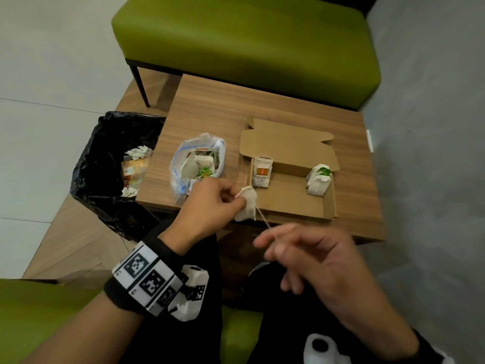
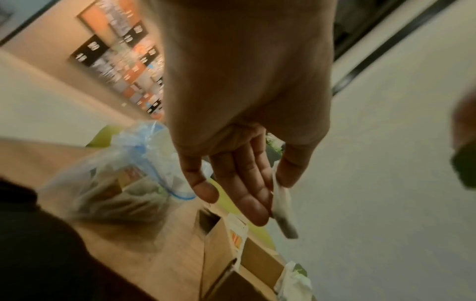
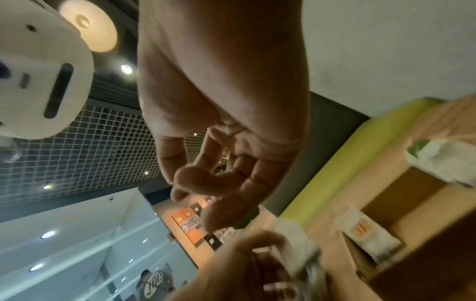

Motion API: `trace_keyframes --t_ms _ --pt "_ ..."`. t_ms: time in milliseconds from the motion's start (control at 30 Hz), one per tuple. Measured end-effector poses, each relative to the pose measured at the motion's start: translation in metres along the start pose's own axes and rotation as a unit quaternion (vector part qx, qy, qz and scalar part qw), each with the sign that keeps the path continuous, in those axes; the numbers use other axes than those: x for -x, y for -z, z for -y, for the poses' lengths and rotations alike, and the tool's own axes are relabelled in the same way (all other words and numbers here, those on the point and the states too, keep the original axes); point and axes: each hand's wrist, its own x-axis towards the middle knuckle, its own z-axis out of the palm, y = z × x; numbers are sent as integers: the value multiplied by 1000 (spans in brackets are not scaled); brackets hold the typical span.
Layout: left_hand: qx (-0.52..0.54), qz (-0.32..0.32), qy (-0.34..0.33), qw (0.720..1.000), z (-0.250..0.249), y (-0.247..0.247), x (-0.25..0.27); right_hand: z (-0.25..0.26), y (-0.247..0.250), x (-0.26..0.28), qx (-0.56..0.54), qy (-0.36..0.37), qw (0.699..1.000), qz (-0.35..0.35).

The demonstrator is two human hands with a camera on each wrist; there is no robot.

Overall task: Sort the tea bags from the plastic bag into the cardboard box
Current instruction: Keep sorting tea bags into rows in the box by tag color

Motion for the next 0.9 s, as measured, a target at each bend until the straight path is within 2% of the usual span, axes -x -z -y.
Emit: trace_keyframes --t_ms 100,167,333,500,567,700,900 --pt "150 2 59 987 -3 3 0 -21 -12 4 0 -88 993 73" --pt "222 10 75 972 -4 7 0 -36 -15 5 22 -131 986 97" --pt "301 42 87 949 -8 15 5 -64 -9 2 122 -153 979 60" --pt "362 38 84 928 -14 20 12 -77 -3 -4 166 -164 972 35" --pt "375 41 84 922 -17 21 14 -81 -1 -6 190 -170 966 50" --pt "313 18 58 948 -20 18 20 -87 2 -13 225 -178 956 55" --pt "274 17 33 961 -23 11 28 -79 11 -25 290 -139 947 -4"
